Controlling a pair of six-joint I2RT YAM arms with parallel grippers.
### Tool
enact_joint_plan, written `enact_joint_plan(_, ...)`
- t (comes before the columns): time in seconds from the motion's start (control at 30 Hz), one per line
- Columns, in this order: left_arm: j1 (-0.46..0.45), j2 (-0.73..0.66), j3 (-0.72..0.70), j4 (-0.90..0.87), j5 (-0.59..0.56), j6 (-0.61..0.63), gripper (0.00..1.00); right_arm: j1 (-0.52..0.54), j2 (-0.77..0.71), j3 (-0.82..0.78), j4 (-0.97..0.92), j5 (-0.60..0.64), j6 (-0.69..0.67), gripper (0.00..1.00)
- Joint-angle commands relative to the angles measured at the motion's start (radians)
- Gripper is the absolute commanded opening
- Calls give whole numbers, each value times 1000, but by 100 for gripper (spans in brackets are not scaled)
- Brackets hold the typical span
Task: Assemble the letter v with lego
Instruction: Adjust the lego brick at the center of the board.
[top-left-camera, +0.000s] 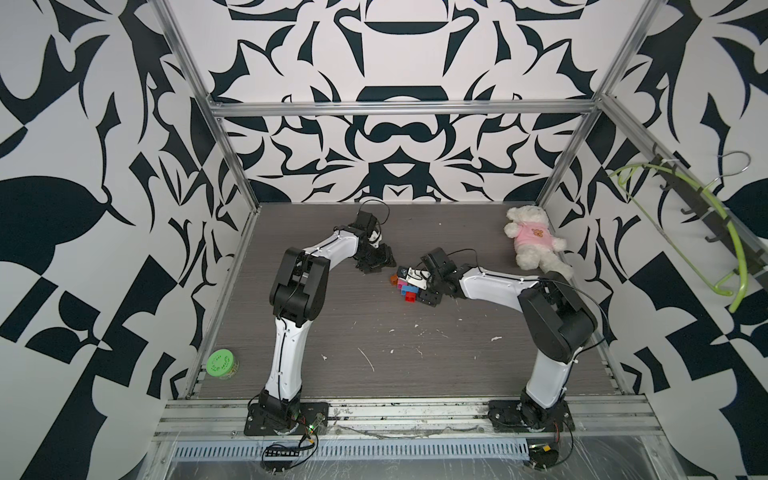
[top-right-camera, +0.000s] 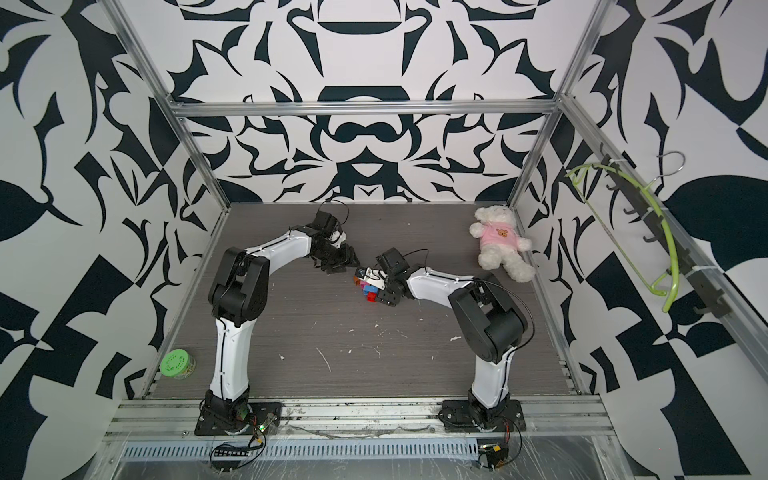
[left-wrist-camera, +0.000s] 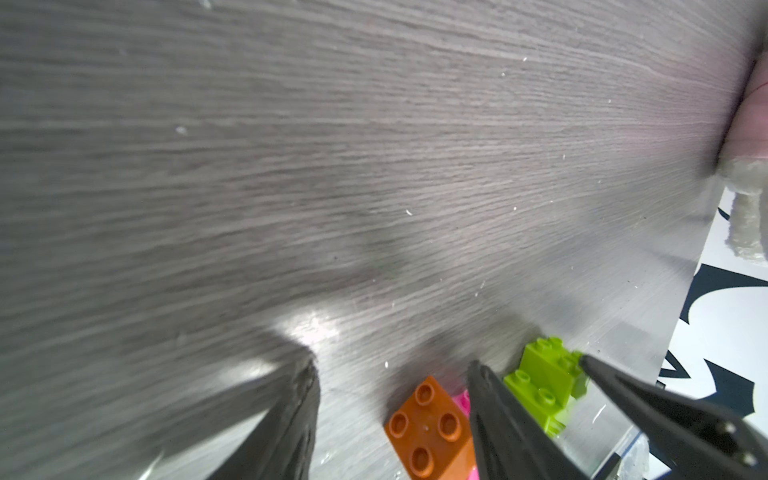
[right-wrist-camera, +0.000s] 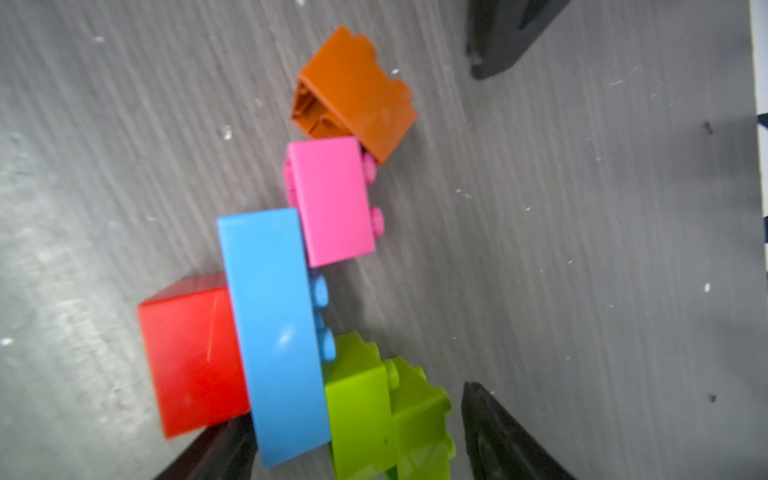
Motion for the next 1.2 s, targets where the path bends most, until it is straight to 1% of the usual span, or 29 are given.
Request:
enact_joint_plan(0.0,6,-16,-8,-39,16,31,61,-13,17,63,-7,-26,-38,78)
enact_joint_plan(0.17,9,-54,-28,-49,1,44,61,-21,44,94,-8,-23,-47,77)
enact_joint_plan(0.23,12,-68,-34,-43,8,50,61,-29,42,82,19,-12,-53,77)
enact_joint_plan(0.4,34,-61,-21,-55,11,56,62,-65,36,88,35,-56,-62,78)
enact_joint_plan(0.5,53,-73,-41,-47,1,40,62,-68,55,117,33,-62,-66,78)
enact_joint_plan(0.63,72,-123,-116,22,-25,-18,63,-77,67,131,45,-69,-86,77)
enact_joint_plan(0.73,72,-111,-113,14,-39,-28,63,-88,75,131,62,-86,-116,77)
enact_joint_plan(0.83,72,-103,-111,21,-31,-37,63,-105,84,117,99,-131,-156,77)
enact_joint_plan(0.97,70,-107,-111,22,-22,-39,63,-128,90,109,139,-140,-192,78)
enact_joint_plan(1.03,70,-119,-127,23,-26,-39,63,-137,74,145,76,-142,-151,78)
enact_joint_plan(1.13,73,-150,-164,30,-46,-42,63,-138,-2,169,-41,-229,-59,78)
enact_joint_plan(1.17,74,-160,-179,39,-47,-44,64,-132,-35,155,-38,-274,-8,78)
